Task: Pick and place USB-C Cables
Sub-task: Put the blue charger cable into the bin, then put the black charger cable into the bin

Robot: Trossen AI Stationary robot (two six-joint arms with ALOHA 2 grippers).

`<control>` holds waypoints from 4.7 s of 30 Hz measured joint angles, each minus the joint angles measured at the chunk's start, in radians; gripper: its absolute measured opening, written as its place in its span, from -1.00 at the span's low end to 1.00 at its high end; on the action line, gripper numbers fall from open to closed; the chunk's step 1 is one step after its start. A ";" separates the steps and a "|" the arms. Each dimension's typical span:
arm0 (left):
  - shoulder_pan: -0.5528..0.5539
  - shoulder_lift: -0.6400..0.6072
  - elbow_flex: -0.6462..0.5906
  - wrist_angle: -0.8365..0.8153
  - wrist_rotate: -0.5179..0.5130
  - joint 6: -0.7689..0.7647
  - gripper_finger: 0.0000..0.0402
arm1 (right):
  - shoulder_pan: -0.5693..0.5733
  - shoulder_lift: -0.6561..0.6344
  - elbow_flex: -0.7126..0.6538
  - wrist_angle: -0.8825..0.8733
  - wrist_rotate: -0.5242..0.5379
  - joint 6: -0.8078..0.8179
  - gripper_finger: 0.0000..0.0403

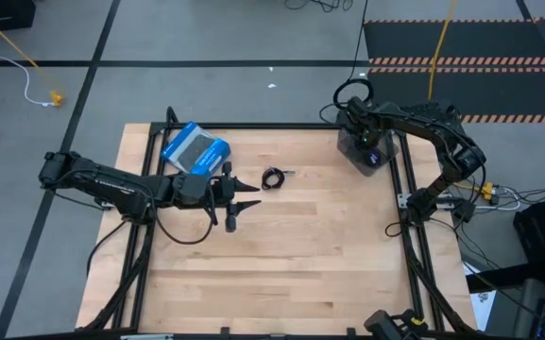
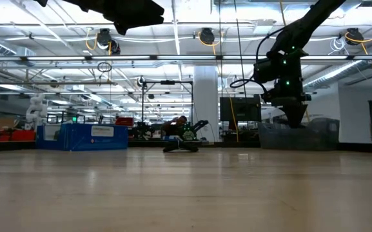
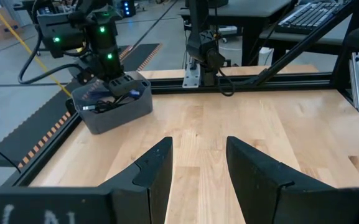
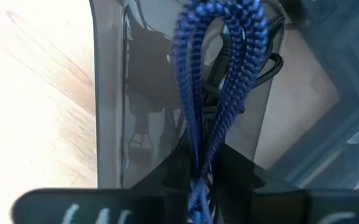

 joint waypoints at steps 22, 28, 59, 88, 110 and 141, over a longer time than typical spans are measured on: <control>0.000 0.000 0.000 -0.026 0.000 0.002 -0.24 | 0.167 -0.278 0.000 -0.014 0.001 0.206 -0.33; 0.006 0.000 0.000 -0.029 0.000 0.001 -0.24 | 0.343 -0.397 0.000 -0.001 0.000 0.333 -0.33; 0.173 0.161 -0.001 -0.024 0.010 0.124 -0.24 | 0.808 -0.457 -0.435 0.881 -0.001 0.203 -0.33; 0.273 0.267 0.289 -0.391 0.081 0.191 -0.24 | 0.808 -0.463 -0.511 1.104 -0.002 0.003 -0.33; 0.327 0.647 0.815 -1.057 0.151 0.287 -0.24 | 0.808 -0.471 -0.511 0.982 0.001 -0.025 -0.33; 0.362 0.873 0.823 -1.007 0.228 0.354 -0.24 | 0.808 -0.471 -0.510 0.959 0.002 -0.030 -0.33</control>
